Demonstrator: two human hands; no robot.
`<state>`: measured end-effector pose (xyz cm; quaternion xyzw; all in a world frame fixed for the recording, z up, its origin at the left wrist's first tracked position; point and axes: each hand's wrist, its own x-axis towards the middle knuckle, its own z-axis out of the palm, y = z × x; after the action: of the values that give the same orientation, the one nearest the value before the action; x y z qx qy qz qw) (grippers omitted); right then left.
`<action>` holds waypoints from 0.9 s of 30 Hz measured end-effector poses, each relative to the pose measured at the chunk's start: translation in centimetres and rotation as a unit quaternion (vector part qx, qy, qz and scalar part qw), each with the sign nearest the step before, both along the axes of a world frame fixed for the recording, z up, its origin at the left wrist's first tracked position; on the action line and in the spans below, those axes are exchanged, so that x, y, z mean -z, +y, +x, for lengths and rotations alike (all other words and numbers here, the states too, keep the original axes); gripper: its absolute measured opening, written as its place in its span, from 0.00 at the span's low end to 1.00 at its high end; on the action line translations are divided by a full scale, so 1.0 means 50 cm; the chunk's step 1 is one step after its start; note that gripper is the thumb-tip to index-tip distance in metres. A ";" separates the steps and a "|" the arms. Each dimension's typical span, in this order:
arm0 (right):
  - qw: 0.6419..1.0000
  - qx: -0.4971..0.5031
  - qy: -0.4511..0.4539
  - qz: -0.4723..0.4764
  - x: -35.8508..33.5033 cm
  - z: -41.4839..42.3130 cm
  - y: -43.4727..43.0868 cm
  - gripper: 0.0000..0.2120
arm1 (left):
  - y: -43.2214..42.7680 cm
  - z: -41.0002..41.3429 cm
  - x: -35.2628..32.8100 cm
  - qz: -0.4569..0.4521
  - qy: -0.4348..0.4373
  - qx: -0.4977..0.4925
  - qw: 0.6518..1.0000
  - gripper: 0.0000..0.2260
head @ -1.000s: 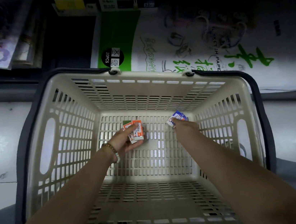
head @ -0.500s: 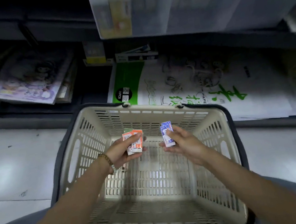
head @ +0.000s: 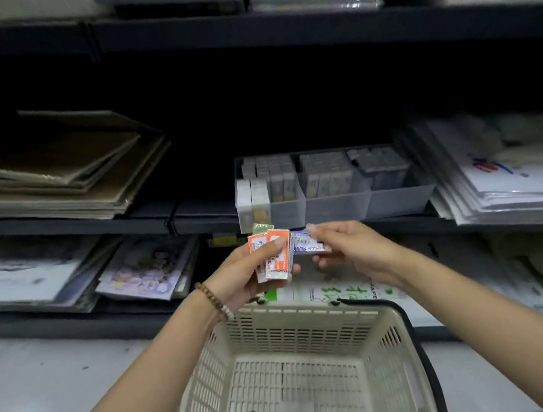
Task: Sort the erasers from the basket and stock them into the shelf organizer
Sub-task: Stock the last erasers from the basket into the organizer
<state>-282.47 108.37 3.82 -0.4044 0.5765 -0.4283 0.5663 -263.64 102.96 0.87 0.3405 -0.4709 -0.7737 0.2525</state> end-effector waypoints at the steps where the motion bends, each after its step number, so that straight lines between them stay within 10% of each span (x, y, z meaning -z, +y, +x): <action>1: 0.999 -0.002 -0.037 0.003 -0.018 -0.005 -0.007 0.11 | -0.007 0.000 -0.018 -0.004 0.005 -0.008 1.000 0.25; 5: 0.995 -0.008 -0.102 0.004 -0.071 -0.022 -0.034 0.10 | -0.034 0.003 -0.071 -0.004 0.038 -0.024 0.999 0.23; 15: 0.983 -0.004 0.157 -0.096 -0.202 -0.066 -0.172 0.15 | -0.136 0.044 -0.113 -0.020 0.086 -0.172 0.981 0.15; 21: 0.823 -0.113 0.552 -0.068 -0.146 -0.010 -0.264 0.21 | -0.170 0.054 -0.078 0.037 0.074 -0.193 0.978 0.21; 27: 0.827 -0.045 0.550 -0.104 -0.065 0.017 -0.279 0.19 | -0.178 0.053 -0.053 0.061 0.103 -0.204 0.972 0.23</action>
<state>-281.60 94.43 7.05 -0.6550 0.7257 -0.1667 0.1284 -260.96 94.08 3.51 0.3624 -0.3152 -0.7642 0.4306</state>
